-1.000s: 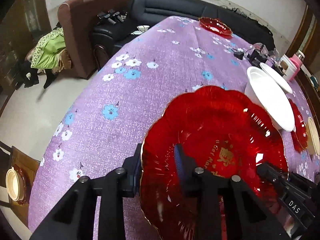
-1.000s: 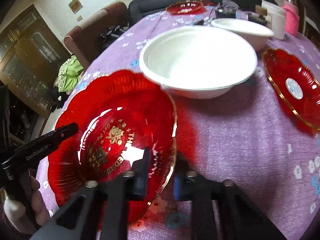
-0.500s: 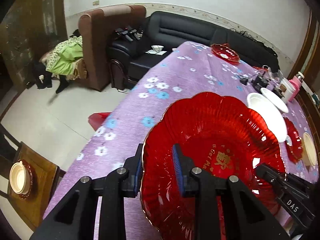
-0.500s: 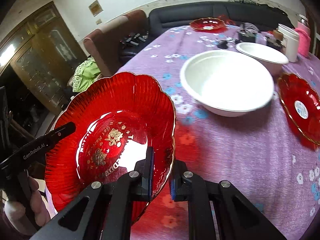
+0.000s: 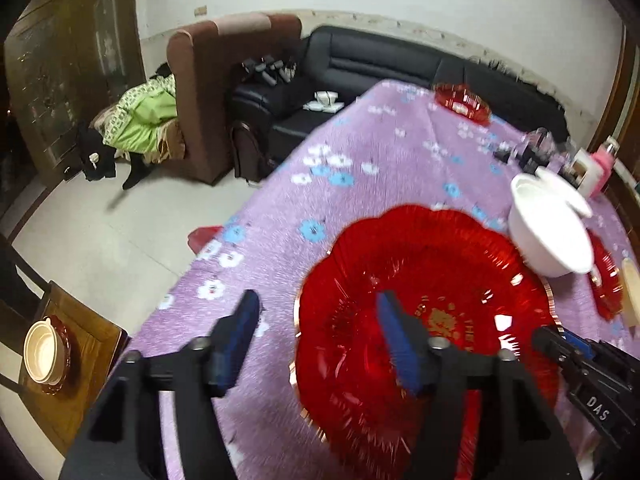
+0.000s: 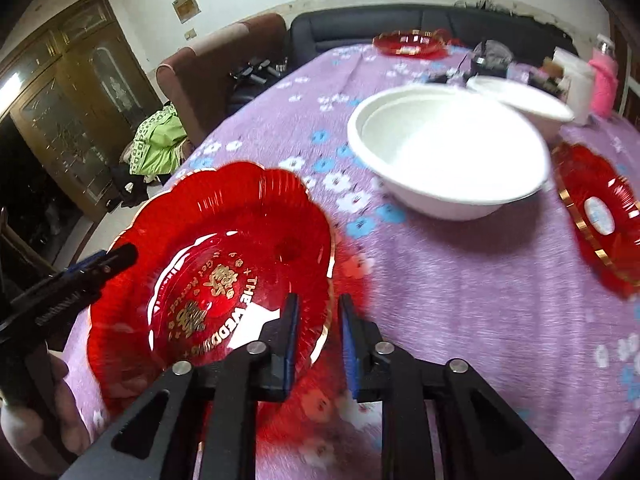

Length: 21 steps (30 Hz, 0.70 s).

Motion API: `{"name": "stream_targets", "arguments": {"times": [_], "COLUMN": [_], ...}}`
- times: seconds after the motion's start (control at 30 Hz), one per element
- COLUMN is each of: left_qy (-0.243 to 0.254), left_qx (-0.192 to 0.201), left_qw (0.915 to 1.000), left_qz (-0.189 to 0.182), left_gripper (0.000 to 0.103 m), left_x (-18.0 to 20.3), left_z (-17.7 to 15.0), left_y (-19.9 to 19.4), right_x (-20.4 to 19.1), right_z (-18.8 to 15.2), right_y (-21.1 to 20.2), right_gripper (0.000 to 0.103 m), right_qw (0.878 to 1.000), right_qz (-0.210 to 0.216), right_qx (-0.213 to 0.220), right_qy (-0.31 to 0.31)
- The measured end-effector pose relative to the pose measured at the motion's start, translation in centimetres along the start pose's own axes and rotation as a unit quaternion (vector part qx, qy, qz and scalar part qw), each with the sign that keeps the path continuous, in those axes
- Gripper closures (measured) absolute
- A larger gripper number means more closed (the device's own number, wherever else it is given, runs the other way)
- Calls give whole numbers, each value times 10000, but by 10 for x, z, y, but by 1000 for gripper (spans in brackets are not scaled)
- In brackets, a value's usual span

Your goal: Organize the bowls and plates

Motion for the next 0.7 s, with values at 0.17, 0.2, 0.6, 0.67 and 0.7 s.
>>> {"name": "stream_targets", "arguments": {"times": [0.17,0.2,0.6,0.67,0.7], "left_qy": [-293,-356,-59,-79,-97], "left_qx": [106,124,831,815,834], "left_qw": [9992,9988,9940,9941,9938], "left_qz": [-238,-310,-712,-716,-734], "left_gripper": [36,36,23,23,23], "left_x": [-19,-22,-42,-50,-54], "left_z": [-9,-11,-56,-59,-61], "left_y": [-43,-52,-147,-146,-143], "right_x": [14,17,0,-10,-14], "right_z": [7,15,298,329,333], "right_y": [-53,-62,-58,-66,-72], "right_gripper": [71,71,71,71,71], "right_qw": [9989,9987,9914,9859,9854], "right_qz": [-110,-70,-790,-1132,-1074], "right_qx": [445,505,1039,1234,1322], "right_qy": [-135,-98,85,-36,27]}}
Point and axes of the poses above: each gripper's, at about its wrist camera, not at the fingertips, and y roughly the way its jaws point, x to its right, z to its top, the point moved 1 cm from there along y, roughly the way its jaws point, and after that the axes turned 11 degrees about x, right-handed, at the moved point
